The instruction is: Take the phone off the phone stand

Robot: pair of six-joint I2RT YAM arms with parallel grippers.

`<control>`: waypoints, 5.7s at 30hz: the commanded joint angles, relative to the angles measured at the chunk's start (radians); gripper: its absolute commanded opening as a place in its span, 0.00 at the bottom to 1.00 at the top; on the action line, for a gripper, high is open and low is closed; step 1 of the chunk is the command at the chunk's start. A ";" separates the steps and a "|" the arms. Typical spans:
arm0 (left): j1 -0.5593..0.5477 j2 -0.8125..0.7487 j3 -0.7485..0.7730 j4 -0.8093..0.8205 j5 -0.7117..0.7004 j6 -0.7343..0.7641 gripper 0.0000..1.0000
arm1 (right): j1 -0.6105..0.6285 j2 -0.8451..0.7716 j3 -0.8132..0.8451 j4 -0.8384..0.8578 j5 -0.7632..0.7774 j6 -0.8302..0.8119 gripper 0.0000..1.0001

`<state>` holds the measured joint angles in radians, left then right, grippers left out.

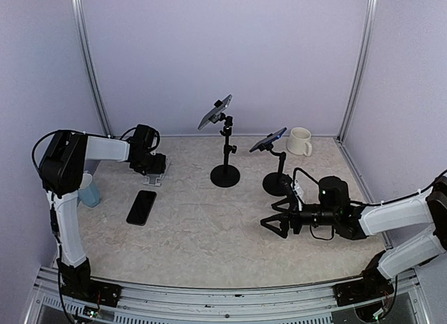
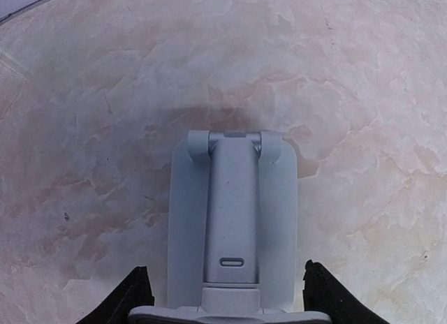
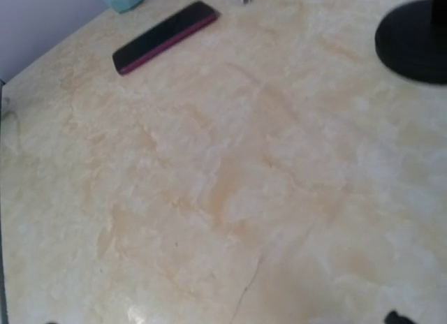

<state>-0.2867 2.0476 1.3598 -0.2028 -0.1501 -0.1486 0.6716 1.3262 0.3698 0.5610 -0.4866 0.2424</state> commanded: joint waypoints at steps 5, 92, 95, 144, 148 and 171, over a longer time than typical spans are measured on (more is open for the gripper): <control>0.011 0.040 0.038 0.016 0.008 0.003 0.70 | -0.009 -0.110 0.092 -0.090 0.084 -0.019 1.00; -0.123 -0.717 -0.252 0.057 0.148 0.007 0.99 | -0.106 0.822 1.494 -0.589 0.144 -0.121 0.44; -0.123 -0.713 -0.251 0.056 0.153 0.007 0.99 | -0.110 0.814 1.477 -0.578 0.118 -0.126 0.39; -0.279 -0.885 -0.273 0.013 0.261 0.016 0.99 | -0.109 0.236 0.983 -0.559 -0.344 -0.129 0.00; -0.392 -0.889 -0.280 0.012 0.284 0.074 0.99 | -0.109 0.157 0.875 -0.560 -0.405 -0.179 0.00; -0.699 -0.739 -0.253 0.056 0.391 0.202 0.99 | -0.076 0.161 0.825 -0.680 -0.617 -0.507 0.00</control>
<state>-0.9508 1.2598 1.0519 -0.1574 0.2317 0.0128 0.5827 1.4902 1.1217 -0.1463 -1.0164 -0.2104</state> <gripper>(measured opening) 0.989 0.241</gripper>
